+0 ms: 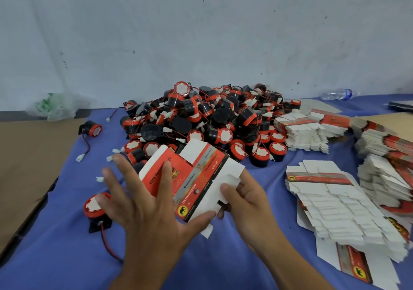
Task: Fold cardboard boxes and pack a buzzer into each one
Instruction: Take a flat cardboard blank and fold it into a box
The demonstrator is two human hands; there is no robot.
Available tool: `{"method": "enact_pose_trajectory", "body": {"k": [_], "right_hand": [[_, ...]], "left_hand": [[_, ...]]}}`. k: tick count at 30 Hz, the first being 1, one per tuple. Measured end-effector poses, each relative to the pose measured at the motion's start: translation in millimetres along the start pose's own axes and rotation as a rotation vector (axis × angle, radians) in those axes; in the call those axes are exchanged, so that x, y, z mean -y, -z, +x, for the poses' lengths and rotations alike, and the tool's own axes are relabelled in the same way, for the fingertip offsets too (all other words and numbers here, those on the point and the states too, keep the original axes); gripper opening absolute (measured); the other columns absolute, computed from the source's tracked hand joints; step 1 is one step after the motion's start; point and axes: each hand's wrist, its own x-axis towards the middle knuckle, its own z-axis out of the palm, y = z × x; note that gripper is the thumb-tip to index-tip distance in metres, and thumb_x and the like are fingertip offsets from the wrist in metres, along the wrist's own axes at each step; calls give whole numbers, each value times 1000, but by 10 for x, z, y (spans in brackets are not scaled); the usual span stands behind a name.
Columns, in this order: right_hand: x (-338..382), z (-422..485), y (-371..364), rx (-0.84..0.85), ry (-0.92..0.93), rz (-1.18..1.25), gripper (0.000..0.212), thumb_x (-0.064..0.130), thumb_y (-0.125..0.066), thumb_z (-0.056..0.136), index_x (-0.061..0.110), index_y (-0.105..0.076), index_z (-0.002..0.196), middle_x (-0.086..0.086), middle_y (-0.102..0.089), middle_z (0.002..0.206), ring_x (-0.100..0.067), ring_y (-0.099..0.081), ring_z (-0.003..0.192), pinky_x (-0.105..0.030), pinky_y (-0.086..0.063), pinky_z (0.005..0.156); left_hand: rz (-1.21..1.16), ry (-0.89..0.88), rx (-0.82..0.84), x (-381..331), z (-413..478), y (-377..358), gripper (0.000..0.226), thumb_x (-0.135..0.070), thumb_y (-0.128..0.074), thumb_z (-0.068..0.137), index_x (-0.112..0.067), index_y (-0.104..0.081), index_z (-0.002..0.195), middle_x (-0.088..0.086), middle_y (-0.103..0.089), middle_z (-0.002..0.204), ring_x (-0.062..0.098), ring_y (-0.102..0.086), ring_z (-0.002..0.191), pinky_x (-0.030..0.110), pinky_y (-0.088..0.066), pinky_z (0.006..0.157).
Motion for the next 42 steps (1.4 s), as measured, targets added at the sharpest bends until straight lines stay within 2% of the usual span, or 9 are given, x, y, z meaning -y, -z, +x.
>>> {"method": "enact_pose_trajectory", "body": {"k": [3, 8, 11, 15, 23, 28, 33, 38, 42], "right_hand": [[46, -24, -34, -20, 42, -47, 30, -1, -44, 104, 16, -56, 125, -11, -73, 96, -22, -66, 69, -28, -53, 56], [59, -21, 9, -147, 42, -130, 30, 4, -44, 105, 22, -52, 127, -10, -75, 84, -28, -72, 71, -38, -60, 62], [81, -39, -50, -86, 20, -30, 31, 4, -48, 103, 24, -55, 125, -14, -74, 99, -36, -72, 89, -46, -61, 76], [79, -97, -122, 131, 56, 69, 26, 17, -55, 101, 26, -60, 125, -17, -69, 112, -35, -67, 105, -41, -58, 89], [89, -128, -42, 353, 29, -170, 55, 32, -70, 92, 29, -46, 141, 0, -53, 139, -24, -52, 131, -53, -52, 97], [108, -88, -14, 374, -45, -127, 63, 23, -75, 88, 28, -42, 141, -5, -51, 140, -32, -52, 129, -63, -50, 94], [111, -75, -1, 408, -56, -160, 67, 34, -75, 87, 35, -43, 145, -3, -55, 139, -30, -58, 124, -56, -53, 96], [90, -84, -29, 397, -35, -233, 66, 47, -70, 87, 30, -47, 146, -2, -53, 144, -32, -54, 128, -56, -48, 101], [68, -89, -14, 412, -42, -353, 61, 38, -73, 89, 33, -48, 145, 10, -53, 141, -18, -55, 127, -39, -50, 101]], "left_hand": [[37, -17, -53, -38, -8, 46, 115, -94, -32, 67, -12, -45, 146, 29, 7, 159, 46, 17, 145, 71, 4, 107], [-305, -12, -266, 62, 77, 136, 87, -63, -48, 85, -4, -35, 148, 18, -2, 162, 33, 2, 151, 58, -8, 117], [-428, -155, -44, 30, 43, 103, 83, -62, -51, 85, -11, -36, 149, 3, -22, 161, 20, -20, 149, 39, -25, 119], [-576, -95, 228, -64, -62, 6, 98, -84, -52, 70, -40, -21, 151, -20, -12, 161, 3, -14, 148, 37, -30, 116], [-1008, -101, 365, 68, -9, 18, 87, -64, -76, 72, -56, -29, 144, -22, -36, 150, 7, -44, 134, 34, -54, 95], [-1158, -143, 431, 61, -17, -40, 86, -49, -81, 75, -50, -33, 146, -23, -22, 157, 11, -61, 107, 31, -61, 71], [-1152, -87, 462, 109, -13, -69, 91, -51, -81, 75, -55, -26, 146, -22, -26, 156, 20, -66, 100, 34, -60, 74], [-1075, 12, 492, 123, -16, -83, 106, -67, -78, 66, -66, -6, 143, -44, -56, 112, 14, -70, 99, 32, -60, 80], [-1065, -69, 434, 117, -78, -130, 106, -47, -71, 80, -41, 4, 154, -40, -41, 138, -4, -56, 119, 19, -55, 85]]}}
